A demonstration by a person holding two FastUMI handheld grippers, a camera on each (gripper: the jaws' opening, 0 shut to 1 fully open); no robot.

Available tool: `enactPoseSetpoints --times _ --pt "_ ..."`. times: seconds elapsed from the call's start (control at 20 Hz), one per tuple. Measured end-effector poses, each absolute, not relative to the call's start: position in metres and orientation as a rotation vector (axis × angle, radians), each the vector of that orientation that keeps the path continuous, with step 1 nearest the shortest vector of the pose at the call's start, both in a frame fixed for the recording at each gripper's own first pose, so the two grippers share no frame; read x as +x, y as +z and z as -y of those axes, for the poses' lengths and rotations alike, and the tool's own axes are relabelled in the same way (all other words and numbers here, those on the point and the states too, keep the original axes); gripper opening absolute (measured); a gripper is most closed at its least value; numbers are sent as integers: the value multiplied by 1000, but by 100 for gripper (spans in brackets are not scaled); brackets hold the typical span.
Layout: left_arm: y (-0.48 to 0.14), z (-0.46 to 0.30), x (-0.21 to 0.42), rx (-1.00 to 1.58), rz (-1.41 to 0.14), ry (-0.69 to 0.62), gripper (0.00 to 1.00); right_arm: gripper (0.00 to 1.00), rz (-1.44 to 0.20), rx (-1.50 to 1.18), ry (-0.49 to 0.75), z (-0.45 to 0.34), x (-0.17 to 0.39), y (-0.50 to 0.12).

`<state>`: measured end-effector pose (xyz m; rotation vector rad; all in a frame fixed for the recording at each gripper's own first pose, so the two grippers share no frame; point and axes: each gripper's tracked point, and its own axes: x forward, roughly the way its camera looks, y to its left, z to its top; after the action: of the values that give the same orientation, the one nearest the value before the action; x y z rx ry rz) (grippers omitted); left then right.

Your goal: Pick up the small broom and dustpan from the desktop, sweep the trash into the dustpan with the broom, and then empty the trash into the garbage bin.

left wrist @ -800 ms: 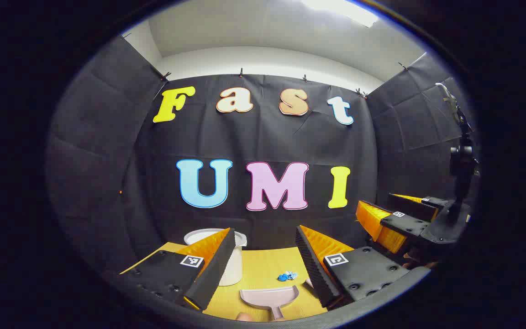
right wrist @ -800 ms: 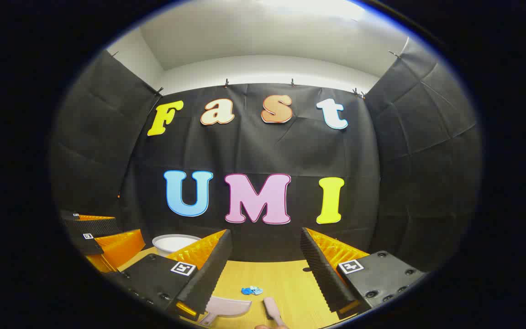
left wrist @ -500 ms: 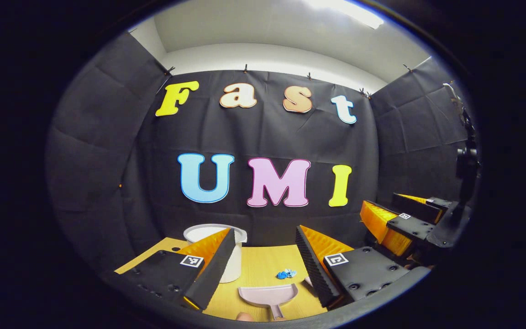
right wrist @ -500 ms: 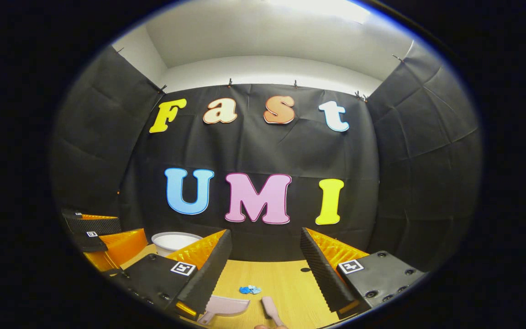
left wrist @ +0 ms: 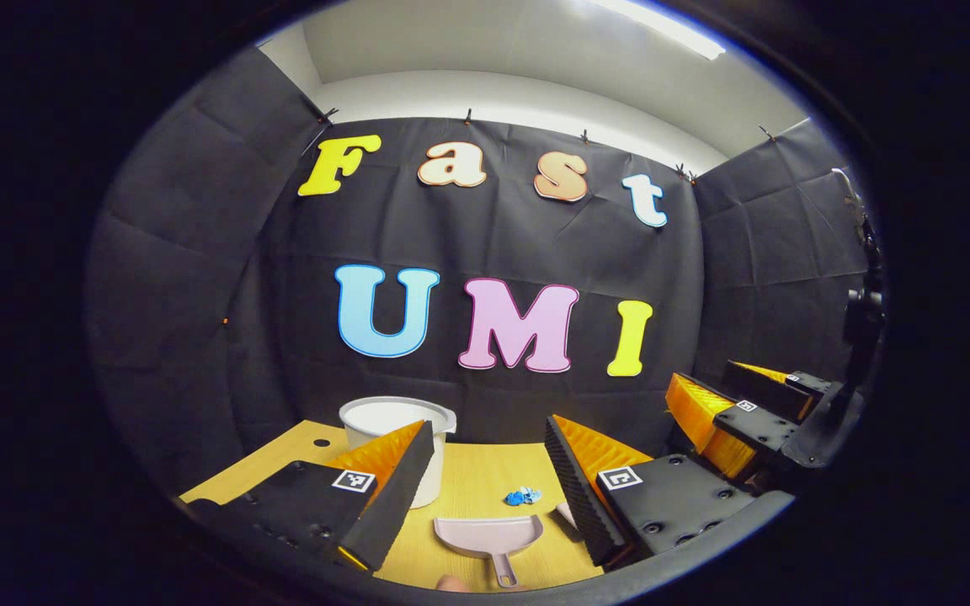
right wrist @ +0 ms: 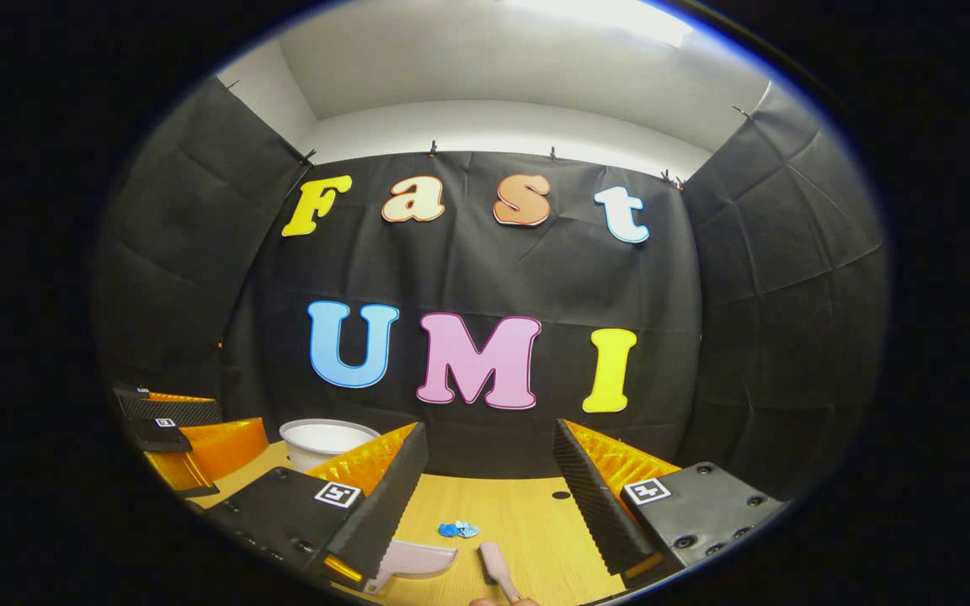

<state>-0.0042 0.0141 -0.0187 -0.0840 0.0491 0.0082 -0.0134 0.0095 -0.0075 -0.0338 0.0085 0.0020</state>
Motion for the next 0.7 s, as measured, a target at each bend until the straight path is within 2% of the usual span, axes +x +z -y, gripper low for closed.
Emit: enactPoseSetpoints --times 0.6,0.7 --pt "-47 -17 -1 -171 -147 33 78 97 -32 -2 -14 9 -7 -13" --pt "-50 -18 0 -157 -153 28 78 97 -50 -15 15 3 -7 -19"
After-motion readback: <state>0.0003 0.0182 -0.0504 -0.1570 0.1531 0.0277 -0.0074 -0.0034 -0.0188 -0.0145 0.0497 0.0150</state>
